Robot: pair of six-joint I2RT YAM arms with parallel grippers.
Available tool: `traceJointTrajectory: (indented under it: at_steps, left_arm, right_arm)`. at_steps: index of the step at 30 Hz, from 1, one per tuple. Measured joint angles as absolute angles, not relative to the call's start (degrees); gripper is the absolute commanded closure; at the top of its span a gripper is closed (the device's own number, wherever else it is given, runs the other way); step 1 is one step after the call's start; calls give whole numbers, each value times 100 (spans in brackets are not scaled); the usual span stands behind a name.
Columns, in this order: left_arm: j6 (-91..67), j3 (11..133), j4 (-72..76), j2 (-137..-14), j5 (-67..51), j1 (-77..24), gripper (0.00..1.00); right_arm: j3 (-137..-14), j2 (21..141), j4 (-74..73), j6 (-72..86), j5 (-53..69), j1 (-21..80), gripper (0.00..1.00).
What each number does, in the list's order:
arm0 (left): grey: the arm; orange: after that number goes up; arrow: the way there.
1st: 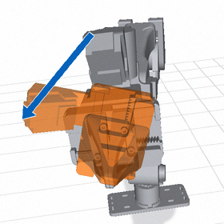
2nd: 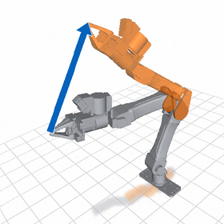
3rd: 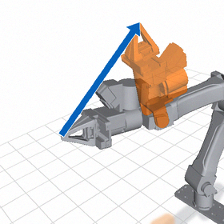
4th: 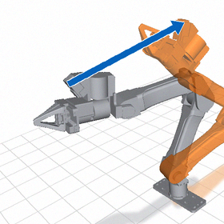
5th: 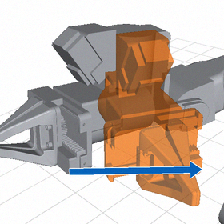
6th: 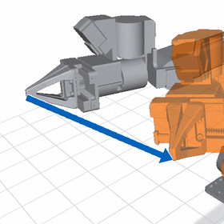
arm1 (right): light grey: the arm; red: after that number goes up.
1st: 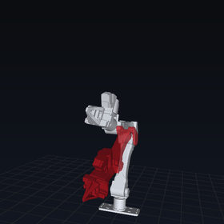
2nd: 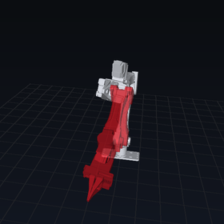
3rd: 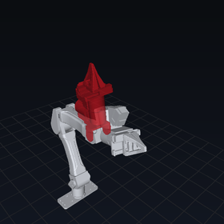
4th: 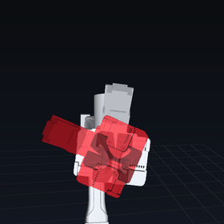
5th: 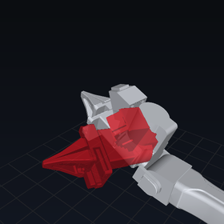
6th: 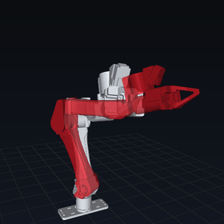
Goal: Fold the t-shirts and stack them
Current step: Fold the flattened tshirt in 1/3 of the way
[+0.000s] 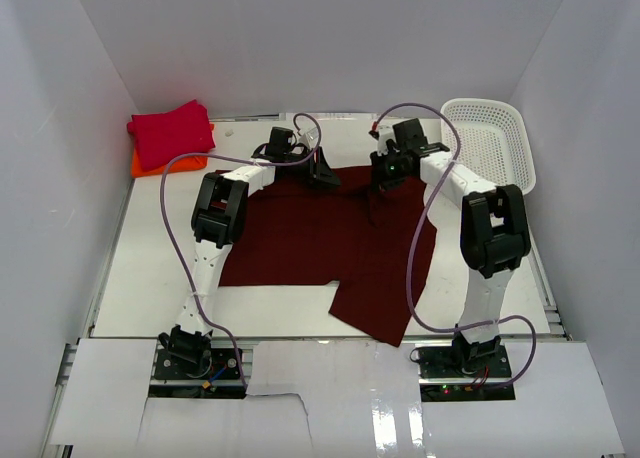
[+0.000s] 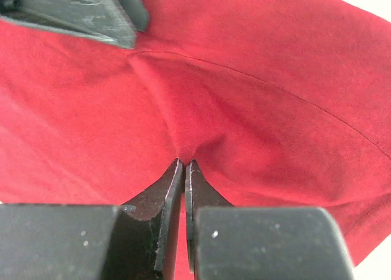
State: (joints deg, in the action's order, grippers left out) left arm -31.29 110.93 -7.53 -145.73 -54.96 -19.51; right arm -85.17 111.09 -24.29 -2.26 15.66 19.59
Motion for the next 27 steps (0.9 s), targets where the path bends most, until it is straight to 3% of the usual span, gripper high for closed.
traceJointTrajectory:
  at_steps: [8, 13, 15, 20, 23, 27]
  left_arm:
    - [-3129, 11091, -749, -14582, -5524, -1951, 50]
    - [-3129, 11056, -725, -14582, -5568, -1951, 50]
    - [-3129, 11045, -718, -14582, -5590, -1951, 50]
    - [-3127, 11024, -690, -14582, -5621, -1951, 50]
    - [-3127, 11024, -685, -14582, -5627, -1951, 50]
    - [-3107, 11021, -685, -14582, -5638, -1953, 50]
  right_arm:
    - [-9188, 12339, -2773, 353, 3682, 843, 92]
    - [-9714, 13010, -2808, 899, 4755, 443, 83]
    - [-9826, 13124, -2709, 1111, 5013, 373, 78]
    - [-9985, 13152, -2390, 1542, 5245, 320, 78]
    - [-10079, 13152, -2191, 1761, 5242, 309, 69]
    - [-10265, 13174, -2071, 1892, 5164, 309, 50]
